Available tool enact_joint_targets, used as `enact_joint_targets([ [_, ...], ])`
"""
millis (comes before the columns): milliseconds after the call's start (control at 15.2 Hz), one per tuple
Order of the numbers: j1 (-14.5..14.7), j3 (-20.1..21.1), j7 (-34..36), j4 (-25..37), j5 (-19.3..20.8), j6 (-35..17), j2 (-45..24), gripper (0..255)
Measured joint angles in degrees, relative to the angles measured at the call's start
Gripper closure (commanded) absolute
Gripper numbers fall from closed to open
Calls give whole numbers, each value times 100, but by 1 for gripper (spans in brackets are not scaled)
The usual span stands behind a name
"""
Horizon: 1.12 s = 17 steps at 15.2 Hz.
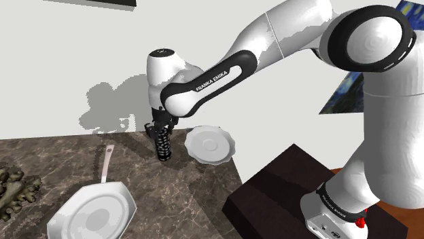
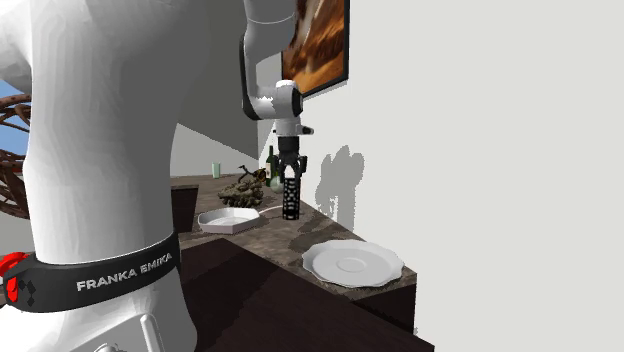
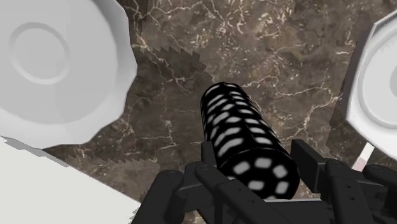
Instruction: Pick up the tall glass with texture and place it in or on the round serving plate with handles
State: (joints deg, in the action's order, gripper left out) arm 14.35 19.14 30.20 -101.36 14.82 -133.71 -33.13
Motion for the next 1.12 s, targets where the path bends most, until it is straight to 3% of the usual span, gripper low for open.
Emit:
enact_joint_targets([
  [528, -874, 74, -860, -1281, -377, -277, 1072, 255],
  [1122, -1813, -39, -2171, -2261, -885, -400, 2021, 255],
])
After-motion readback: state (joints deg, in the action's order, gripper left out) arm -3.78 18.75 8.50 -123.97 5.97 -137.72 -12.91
